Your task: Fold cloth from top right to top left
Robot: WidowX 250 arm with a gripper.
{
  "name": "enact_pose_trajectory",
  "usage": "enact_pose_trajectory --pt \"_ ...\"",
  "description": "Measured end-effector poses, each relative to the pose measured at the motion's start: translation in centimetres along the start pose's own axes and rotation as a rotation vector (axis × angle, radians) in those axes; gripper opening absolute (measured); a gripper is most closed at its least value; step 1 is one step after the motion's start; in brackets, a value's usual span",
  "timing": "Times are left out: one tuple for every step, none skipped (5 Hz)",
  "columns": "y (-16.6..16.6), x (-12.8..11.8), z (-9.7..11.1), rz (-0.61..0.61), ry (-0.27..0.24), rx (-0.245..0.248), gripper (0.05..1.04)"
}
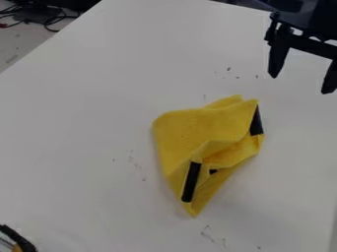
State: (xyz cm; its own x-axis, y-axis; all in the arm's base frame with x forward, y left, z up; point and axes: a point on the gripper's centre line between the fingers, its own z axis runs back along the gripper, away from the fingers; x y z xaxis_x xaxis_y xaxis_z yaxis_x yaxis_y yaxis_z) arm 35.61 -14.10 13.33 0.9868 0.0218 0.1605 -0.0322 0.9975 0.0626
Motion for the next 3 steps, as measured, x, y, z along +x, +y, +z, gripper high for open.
enact_pose_trajectory --pt "-0.1 -0.2 -1.4 -0.002 0.032 0.015 1.0" --pt "-0.7 1.4 -2.9 -0.004 -0.02 0.01 1.0" --pt "-1.2 3.2 -4.9 -0.002 -0.046 -0.029 1.0"
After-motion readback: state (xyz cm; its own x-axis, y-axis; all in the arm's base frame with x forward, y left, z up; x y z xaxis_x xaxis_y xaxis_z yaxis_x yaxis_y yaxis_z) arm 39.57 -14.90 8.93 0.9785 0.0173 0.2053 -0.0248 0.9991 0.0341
